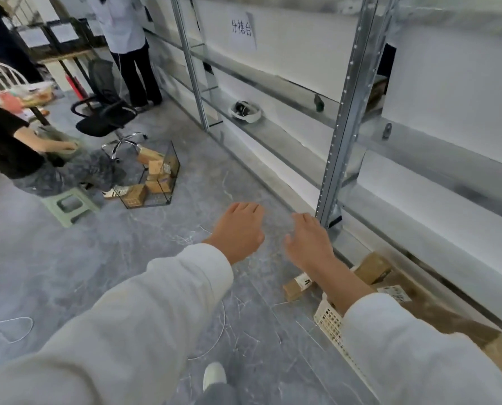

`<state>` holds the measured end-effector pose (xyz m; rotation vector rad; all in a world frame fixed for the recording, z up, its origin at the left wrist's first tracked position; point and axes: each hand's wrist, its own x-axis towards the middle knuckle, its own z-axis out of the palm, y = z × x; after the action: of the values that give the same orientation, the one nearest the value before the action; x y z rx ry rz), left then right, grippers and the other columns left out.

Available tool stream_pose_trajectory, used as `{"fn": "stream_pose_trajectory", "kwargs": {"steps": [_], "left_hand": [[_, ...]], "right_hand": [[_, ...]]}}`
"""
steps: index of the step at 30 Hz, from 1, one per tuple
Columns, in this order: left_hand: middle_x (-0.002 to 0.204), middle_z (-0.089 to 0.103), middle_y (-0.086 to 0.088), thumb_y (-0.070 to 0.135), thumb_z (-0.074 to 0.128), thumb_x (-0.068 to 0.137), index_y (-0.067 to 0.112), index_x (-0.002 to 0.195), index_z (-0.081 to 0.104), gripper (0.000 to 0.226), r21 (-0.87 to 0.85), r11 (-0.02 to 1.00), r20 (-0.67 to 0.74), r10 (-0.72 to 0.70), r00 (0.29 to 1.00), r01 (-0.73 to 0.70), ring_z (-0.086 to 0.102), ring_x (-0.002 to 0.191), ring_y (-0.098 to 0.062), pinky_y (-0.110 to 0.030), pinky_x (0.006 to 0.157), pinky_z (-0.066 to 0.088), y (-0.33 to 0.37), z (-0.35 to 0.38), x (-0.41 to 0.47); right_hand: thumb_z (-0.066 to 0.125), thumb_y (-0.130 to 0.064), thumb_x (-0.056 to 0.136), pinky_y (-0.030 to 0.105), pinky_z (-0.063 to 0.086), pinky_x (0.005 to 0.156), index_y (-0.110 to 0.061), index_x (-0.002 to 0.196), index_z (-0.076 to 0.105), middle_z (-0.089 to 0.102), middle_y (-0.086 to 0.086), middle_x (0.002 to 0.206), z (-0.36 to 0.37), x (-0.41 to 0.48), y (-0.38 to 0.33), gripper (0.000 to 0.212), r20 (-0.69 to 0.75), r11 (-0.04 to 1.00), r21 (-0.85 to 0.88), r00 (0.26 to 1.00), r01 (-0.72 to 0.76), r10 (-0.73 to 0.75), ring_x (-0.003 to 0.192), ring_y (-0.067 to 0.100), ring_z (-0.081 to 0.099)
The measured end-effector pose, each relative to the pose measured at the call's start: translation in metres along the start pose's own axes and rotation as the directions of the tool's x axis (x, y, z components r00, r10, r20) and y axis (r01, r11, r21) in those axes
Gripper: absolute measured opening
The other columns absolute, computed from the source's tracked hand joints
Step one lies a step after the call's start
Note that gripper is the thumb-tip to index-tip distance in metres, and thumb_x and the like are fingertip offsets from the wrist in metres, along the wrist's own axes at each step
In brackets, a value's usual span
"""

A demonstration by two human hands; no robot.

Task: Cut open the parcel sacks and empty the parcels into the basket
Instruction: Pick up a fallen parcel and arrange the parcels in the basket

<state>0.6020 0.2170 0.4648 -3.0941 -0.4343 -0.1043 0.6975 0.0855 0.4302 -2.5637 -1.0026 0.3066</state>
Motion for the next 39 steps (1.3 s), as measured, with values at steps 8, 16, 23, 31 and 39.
{"fn": "stream_pose_trajectory", "kwargs": {"steps": [8,16,23,31,39], "left_hand": [[0.133,0.052,-0.004,0.025,0.047,0.092,0.011,0.131,0.046,0.041,-0.081,0.971,0.108,0.231,0.967,-0.223,0.045,0.125,-0.021,-0.032,0.109,0.028,-0.049,0.091,0.181],[0.126,0.055,-0.007,0.021,0.047,0.091,0.009,0.128,0.046,0.039,-0.225,0.909,0.301,0.407,0.862,-0.351,0.049,0.118,-0.024,-0.034,0.105,0.032,-0.081,0.208,0.304],[0.123,0.057,-0.003,0.024,0.043,0.094,0.014,0.127,0.049,0.035,-0.295,0.89,0.348,0.438,0.829,-0.347,0.051,0.115,-0.022,-0.031,0.099,0.032,-0.078,0.408,0.35],[0.132,0.053,-0.01,0.02,0.044,0.096,0.01,0.135,0.045,0.041,-0.329,0.92,0.629,0.382,0.678,-0.213,0.047,0.123,-0.027,-0.037,0.101,0.036,-0.05,0.717,0.31],[0.129,0.056,-0.01,0.035,0.04,0.1,0.015,0.139,0.036,0.044,-0.563,0.822,0.63,0.357,0.689,0.089,0.055,0.114,-0.028,-0.044,0.093,0.047,-0.004,0.903,0.277]], "right_hand": [[0.045,-0.027,0.097,0.037,0.033,0.107,-0.008,0.138,0.038,0.043,0.011,0.138,0.041,0.147,0.045,0.045,-0.001,0.979,-0.005,0.979,-0.206,0.206,0.13,0.027,0.036],[0.044,-0.022,0.097,0.041,0.034,0.107,-0.009,0.141,0.036,0.04,0.01,0.143,0.105,0.257,0.102,0.047,0.13,0.84,0.06,0.838,-0.54,0.53,0.132,0.027,0.035],[0.044,-0.021,0.098,0.036,0.031,0.107,-0.011,0.142,0.036,0.037,0.006,0.143,0.264,0.314,0.206,0.046,0.216,0.702,0.142,0.714,-0.697,0.666,0.133,0.022,0.033],[0.041,-0.022,0.1,0.04,0.037,0.103,-0.001,0.134,0.042,0.043,0.019,0.137,0.537,0.302,0.346,0.041,0.355,0.431,0.229,0.487,-0.873,0.798,0.126,0.035,0.042],[0.035,-0.049,0.1,0.041,0.046,0.096,-0.021,0.144,0.034,0.049,0.007,0.139,0.73,0.288,0.419,0.052,0.421,0.223,0.482,0.447,-0.848,0.789,0.122,0.029,0.053]]}}
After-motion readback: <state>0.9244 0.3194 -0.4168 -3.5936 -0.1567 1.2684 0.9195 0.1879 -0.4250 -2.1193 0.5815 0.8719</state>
